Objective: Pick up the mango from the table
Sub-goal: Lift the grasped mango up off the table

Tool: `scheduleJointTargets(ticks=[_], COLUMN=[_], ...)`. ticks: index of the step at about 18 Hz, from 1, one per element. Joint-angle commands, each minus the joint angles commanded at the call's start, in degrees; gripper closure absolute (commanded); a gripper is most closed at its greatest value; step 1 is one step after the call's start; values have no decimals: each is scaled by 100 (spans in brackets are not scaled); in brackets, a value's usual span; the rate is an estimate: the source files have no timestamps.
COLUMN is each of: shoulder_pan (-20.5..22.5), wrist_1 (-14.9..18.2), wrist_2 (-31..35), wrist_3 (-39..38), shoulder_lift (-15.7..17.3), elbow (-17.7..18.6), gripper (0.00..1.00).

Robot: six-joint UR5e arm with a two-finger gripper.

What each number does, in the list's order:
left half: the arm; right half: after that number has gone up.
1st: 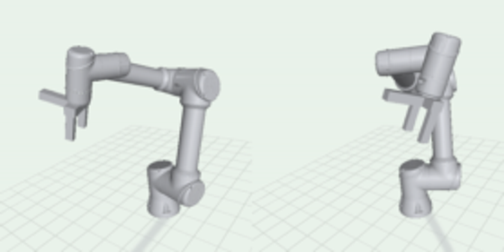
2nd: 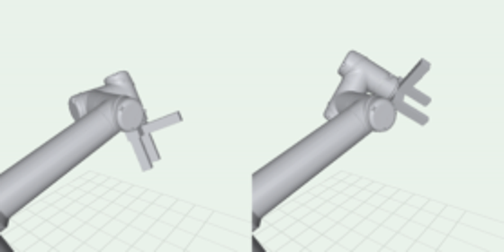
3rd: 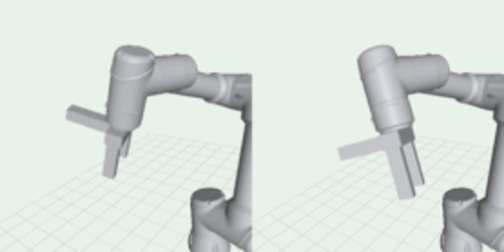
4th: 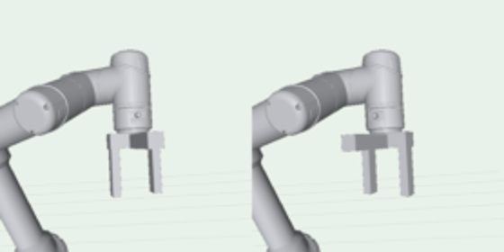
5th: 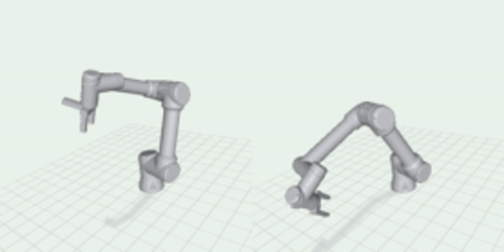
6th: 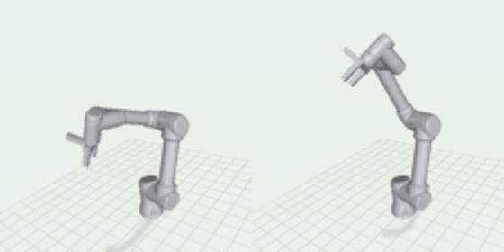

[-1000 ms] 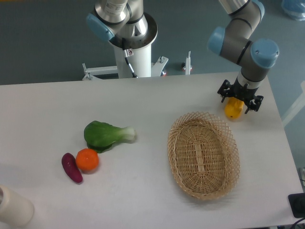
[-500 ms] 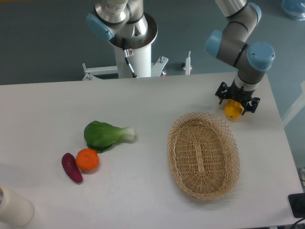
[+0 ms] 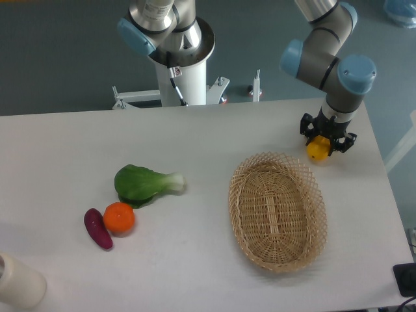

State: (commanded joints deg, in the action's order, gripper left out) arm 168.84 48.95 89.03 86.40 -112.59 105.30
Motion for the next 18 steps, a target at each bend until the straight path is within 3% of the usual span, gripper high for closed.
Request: scheduleJointTargets(ticks=[11,14,18], shoulder_pan=[-9,-44,-132], wrist_1=[167,588,668], wrist_2=[-17,-70,-9], wrist_3=[61,79,88], shoulder_lift=[141,123,88], elbow=[-651,-1019,-1178], gripper=[56,55,52])
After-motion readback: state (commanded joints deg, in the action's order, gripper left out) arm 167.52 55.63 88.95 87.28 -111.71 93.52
